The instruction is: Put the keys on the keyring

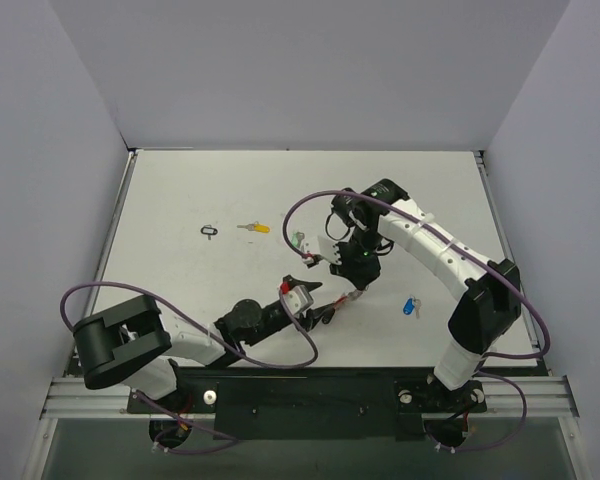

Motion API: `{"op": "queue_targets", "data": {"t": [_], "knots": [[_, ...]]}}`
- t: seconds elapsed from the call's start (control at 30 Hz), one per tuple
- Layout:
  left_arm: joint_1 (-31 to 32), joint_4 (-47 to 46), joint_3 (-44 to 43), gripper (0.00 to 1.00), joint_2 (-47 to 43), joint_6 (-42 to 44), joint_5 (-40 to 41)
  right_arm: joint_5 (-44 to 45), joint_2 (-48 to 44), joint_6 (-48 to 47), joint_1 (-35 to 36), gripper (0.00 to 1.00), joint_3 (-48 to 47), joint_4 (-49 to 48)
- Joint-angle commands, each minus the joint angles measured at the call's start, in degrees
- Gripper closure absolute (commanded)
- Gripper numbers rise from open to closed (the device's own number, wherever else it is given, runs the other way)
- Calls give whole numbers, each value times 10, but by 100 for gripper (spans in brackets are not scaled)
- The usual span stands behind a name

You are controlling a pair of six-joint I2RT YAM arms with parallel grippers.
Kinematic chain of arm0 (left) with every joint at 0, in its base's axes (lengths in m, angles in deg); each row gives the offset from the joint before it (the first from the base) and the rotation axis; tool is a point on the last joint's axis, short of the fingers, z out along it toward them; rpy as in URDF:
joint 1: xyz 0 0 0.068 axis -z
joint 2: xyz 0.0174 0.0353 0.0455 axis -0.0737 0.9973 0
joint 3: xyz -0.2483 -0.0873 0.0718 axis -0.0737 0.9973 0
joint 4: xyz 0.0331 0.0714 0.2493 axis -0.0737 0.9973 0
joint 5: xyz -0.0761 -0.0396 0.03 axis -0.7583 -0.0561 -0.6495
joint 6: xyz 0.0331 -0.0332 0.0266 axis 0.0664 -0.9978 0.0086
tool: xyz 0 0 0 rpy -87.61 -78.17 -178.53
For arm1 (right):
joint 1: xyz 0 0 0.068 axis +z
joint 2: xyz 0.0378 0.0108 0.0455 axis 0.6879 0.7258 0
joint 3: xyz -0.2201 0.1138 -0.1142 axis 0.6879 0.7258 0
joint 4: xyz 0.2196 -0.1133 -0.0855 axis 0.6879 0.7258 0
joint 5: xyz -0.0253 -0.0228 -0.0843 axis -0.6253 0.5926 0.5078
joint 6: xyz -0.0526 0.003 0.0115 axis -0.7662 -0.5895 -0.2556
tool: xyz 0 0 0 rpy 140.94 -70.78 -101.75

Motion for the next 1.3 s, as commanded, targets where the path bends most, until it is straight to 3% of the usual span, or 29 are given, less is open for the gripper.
{"op": "queue_targets", "data": {"t": [0.0,0.3,0.53,1.27], "knots": [[-28,-57,-37,39,18,19,-50,-11,-20,5,-11,100,12,5],[-99,-87,-70,52,54,3,-193,-50,-38,-15,-32,100,21,3],[-121,-150,-89,53,117,24,-286,-72,-46,-40,-39,100,24,2],[-131,-172,-144,58,147,16,-367,-103,-53,-70,-39,100,28,11]]}}
